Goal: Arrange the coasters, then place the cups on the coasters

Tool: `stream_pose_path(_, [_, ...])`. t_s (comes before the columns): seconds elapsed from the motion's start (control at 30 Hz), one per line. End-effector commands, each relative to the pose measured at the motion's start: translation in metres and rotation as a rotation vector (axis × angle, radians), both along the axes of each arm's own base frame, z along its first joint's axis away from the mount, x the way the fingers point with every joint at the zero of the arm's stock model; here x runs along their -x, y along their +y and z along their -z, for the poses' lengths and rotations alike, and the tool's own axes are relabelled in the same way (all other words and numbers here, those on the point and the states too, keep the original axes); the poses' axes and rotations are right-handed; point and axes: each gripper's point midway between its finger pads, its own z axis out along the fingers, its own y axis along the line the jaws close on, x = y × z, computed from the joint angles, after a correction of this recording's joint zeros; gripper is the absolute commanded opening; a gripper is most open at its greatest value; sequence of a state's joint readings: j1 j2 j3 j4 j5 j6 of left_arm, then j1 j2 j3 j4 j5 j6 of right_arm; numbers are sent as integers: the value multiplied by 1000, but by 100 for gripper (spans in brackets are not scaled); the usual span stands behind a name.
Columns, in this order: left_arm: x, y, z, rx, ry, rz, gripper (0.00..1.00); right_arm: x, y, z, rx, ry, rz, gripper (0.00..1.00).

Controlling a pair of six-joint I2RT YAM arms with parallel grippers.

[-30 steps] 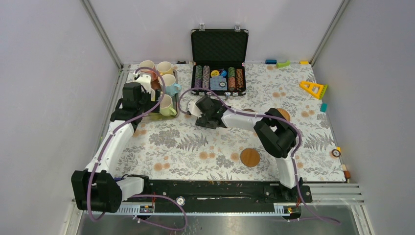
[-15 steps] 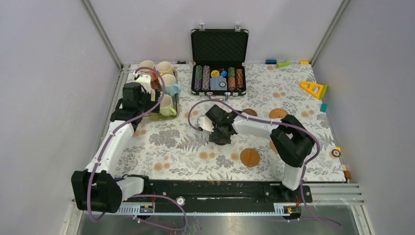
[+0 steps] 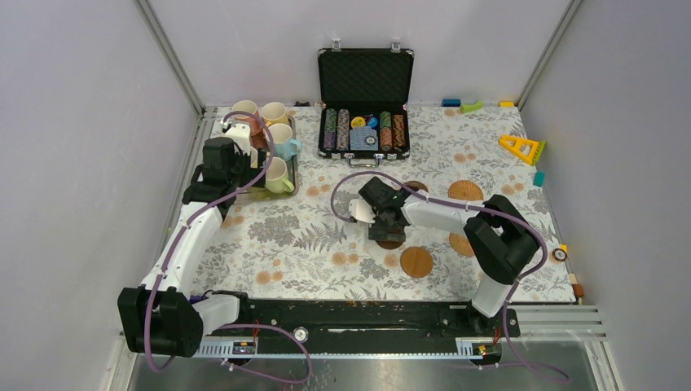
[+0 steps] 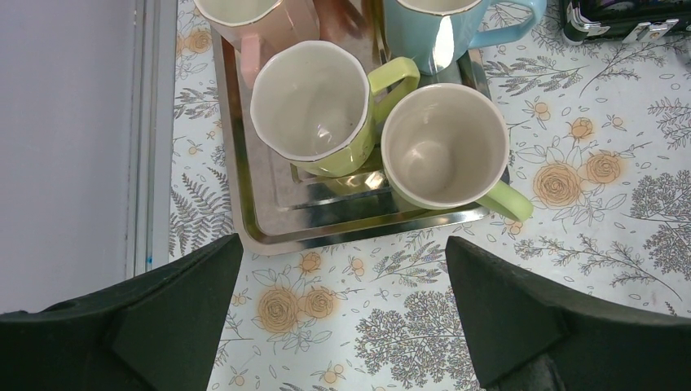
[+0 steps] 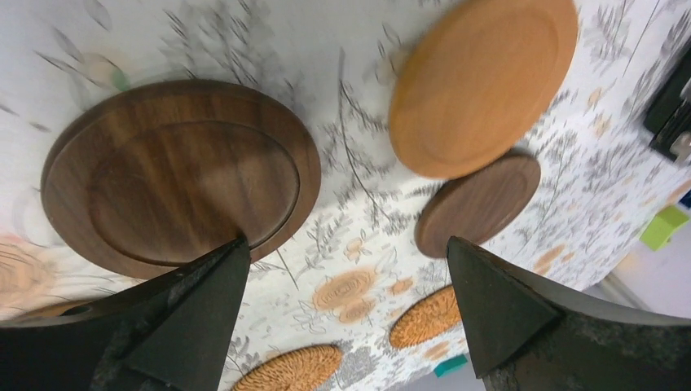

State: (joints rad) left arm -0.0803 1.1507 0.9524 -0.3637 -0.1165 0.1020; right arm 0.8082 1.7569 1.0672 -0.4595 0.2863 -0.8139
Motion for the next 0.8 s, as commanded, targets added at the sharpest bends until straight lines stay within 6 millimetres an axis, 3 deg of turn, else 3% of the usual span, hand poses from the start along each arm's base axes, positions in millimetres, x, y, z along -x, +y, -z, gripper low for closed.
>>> stream_pose_path(0.0, [-4, 0, -24, 20, -81, -9, 99, 8, -55, 9, 128, 51, 57, 100])
stream_pose_path(0.4, [-4, 0, -23, 23, -79, -10, 99, -11, -104, 6, 197, -4, 125, 100])
stream_pose_path(0.63, [-4, 1, -23, 22, -78, -13, 99, -21, -109, 1, 210, -38, 138, 100])
stream_pose_path(0.77, [-4, 2, -23, 21, -77, -17, 99, -29, -100, -22, 137, -97, 147, 100])
